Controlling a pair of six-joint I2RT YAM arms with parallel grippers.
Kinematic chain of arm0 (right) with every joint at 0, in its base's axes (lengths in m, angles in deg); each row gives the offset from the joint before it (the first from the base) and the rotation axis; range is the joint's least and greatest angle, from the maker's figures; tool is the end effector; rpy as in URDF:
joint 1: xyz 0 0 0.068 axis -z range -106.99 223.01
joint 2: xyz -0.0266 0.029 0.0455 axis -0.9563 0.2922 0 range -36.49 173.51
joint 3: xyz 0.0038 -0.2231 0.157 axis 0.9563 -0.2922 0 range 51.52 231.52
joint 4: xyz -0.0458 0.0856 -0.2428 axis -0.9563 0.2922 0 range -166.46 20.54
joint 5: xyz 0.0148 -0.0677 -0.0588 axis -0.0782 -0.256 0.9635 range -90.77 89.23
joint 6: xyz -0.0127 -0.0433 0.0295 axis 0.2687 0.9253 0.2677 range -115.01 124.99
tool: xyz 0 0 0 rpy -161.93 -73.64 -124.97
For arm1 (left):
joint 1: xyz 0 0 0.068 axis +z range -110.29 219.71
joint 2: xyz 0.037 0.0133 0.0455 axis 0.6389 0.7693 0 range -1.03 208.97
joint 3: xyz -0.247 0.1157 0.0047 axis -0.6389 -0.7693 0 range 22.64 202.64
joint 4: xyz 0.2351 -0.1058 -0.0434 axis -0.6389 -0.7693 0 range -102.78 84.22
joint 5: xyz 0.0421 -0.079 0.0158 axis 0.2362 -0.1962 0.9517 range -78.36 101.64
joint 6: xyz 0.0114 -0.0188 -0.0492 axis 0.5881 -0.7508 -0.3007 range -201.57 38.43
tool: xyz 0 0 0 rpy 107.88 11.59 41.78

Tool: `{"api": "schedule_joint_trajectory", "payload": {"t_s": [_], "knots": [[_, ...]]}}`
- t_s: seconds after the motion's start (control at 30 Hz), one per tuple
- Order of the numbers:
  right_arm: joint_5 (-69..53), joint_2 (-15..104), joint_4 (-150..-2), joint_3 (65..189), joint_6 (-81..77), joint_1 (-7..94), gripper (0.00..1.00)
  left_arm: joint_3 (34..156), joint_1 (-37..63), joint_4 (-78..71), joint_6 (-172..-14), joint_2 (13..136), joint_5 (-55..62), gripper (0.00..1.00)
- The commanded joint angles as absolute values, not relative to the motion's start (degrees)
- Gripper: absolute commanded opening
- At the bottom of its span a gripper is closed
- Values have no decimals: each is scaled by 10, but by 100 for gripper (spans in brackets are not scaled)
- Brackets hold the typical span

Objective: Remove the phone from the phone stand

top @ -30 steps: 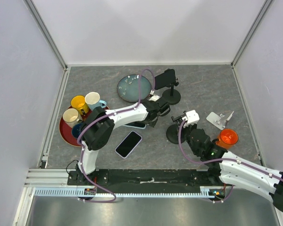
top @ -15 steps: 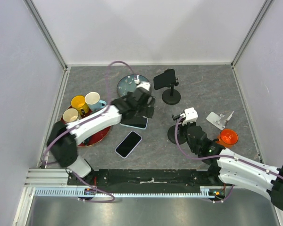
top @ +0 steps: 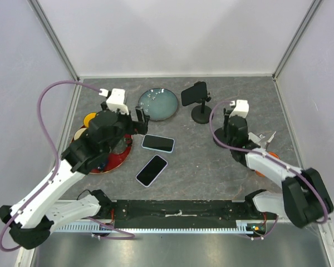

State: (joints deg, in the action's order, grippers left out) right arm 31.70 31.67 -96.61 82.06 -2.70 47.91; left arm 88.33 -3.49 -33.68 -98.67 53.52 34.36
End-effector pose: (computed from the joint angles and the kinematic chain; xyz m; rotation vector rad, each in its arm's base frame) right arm 0.2360 0.0894 0.2253 0.1069 1.8256 -0.1293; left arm 0.1537 -0.1255 0.4040 0.1474 1.8498 -0.3666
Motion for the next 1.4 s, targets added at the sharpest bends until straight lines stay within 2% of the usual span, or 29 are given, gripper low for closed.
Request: {"api": "schedule_joint_trajectory", "payload": {"t_s": [0.0,0.17,0.4,0.63,0.77,0.87,1.0,1.1,1.3,1.37], "knots": [[289,379,-1110,908,-23,563,0,835,-34,-323,-905,471,384,100],[244,474,-1118,981,-27,627,0,741,-29,-251,-875,423,416,99],[188,546,-1114,1042,-13,710,0,706,31,-230,-858,398,404,99],[188,584,-1108,1059,19,727,3,690,46,-210,-855,383,399,98],[185,597,-1101,1063,14,755,15,690,49,-212,-856,384,401,98],[178,602,-1098,1062,14,756,27,688,50,-212,-856,385,400,98],[165,586,-1088,1056,11,756,53,688,51,-212,-857,387,399,98],[158,563,-1068,1057,12,756,68,688,51,-213,-858,384,396,98],[136,507,-1026,1066,16,756,89,690,53,-214,-862,384,389,98],[132,481,-1012,1074,16,755,93,690,53,-215,-862,384,390,98]]}}
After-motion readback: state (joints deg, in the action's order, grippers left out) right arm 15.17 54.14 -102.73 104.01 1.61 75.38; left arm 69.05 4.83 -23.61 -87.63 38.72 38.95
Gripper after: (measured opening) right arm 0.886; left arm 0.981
